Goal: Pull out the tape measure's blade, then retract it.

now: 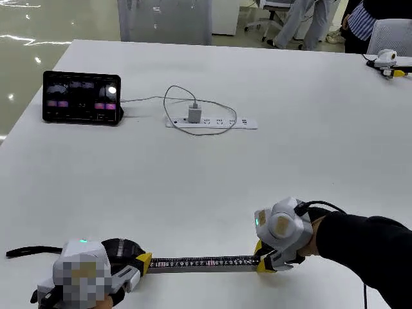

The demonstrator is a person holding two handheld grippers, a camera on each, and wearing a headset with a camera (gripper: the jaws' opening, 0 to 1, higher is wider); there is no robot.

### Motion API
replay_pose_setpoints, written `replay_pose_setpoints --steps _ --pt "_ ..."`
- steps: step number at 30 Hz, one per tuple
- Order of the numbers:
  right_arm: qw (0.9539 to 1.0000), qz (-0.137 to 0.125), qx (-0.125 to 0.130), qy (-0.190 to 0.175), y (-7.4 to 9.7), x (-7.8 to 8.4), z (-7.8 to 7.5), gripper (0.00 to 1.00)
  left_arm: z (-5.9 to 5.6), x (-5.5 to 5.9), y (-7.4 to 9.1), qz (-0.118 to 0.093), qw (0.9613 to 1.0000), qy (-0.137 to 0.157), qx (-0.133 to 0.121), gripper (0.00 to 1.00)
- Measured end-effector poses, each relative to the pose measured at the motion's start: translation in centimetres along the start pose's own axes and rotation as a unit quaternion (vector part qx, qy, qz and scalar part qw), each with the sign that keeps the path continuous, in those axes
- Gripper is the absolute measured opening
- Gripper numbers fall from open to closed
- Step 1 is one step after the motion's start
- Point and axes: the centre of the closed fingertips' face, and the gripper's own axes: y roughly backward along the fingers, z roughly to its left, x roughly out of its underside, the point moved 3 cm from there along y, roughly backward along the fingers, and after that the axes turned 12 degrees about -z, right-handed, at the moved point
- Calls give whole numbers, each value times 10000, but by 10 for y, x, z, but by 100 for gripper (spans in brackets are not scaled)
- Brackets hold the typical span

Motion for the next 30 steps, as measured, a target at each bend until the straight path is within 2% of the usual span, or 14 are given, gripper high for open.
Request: replay_pose_setpoints --steps 12,30 --pt "9998 -111 71 -171 0 -1 0 10 1 1 0 51 9999 -85 -15 60" --pt "9999 -26 9 -138 -3 -6 1 10 1 1 0 37 9999 -103 33 60"
